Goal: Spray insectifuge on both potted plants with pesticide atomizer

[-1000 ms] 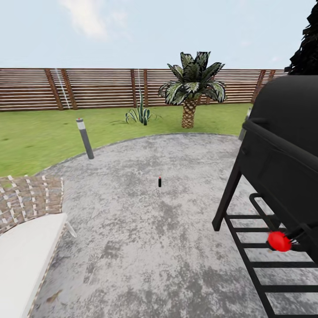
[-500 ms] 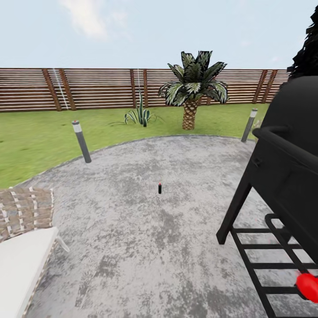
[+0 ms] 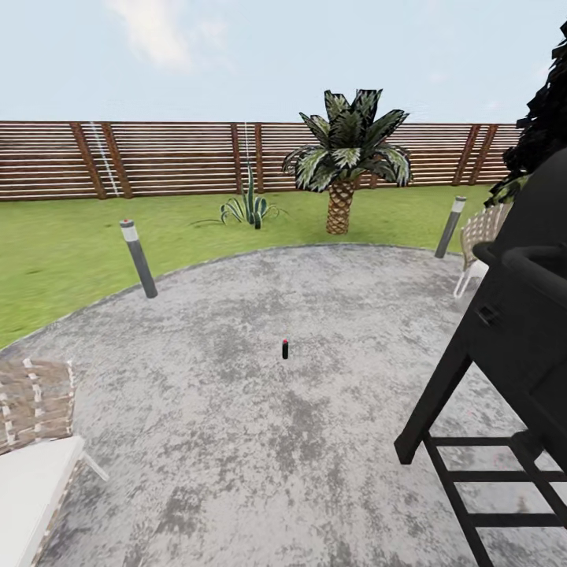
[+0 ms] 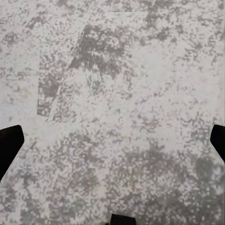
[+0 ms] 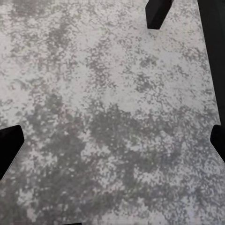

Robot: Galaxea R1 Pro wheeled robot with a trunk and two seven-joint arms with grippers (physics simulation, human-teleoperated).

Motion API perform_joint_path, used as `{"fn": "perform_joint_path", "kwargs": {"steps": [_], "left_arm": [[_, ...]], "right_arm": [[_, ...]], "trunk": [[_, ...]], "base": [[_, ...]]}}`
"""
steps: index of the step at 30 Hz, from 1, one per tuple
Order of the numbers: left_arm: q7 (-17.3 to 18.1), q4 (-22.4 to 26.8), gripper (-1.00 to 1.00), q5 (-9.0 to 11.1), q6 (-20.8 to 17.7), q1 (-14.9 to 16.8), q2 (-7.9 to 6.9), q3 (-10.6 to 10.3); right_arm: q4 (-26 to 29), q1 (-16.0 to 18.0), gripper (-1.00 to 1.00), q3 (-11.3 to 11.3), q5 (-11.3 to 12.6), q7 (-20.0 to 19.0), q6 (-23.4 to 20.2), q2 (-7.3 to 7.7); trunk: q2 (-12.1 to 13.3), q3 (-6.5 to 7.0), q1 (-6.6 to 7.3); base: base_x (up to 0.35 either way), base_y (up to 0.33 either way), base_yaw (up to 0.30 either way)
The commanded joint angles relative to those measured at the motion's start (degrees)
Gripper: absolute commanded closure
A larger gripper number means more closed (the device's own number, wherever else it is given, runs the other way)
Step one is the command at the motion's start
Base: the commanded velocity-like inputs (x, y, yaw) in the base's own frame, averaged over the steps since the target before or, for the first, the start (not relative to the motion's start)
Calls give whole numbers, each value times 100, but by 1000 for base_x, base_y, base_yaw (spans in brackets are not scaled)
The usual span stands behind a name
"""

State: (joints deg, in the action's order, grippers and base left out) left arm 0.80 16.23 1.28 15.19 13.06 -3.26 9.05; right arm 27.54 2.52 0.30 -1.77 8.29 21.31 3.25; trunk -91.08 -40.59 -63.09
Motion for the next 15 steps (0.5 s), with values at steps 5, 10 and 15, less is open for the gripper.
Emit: {"fn": "perform_joint_path", "kwargs": {"steps": [5,10,15], "left_arm": [[8,-6,-100,13,19,4,0,9],[8,-6,-100,13,19,4,0,9],[8,-6,-100,13,19,4,0,9]], "right_arm": [[-3,3,-100,4,-18,24,13,0],[-3,3,-100,5,-17,24,13,0],[-5,3,-100,5,-16,24,13,0]], "trunk": [[-2,-5,-3],[-2,-5,-3],[-2,-5,-3]], "base": [[338,0,0],[338,0,0],[338,0,0]]}}
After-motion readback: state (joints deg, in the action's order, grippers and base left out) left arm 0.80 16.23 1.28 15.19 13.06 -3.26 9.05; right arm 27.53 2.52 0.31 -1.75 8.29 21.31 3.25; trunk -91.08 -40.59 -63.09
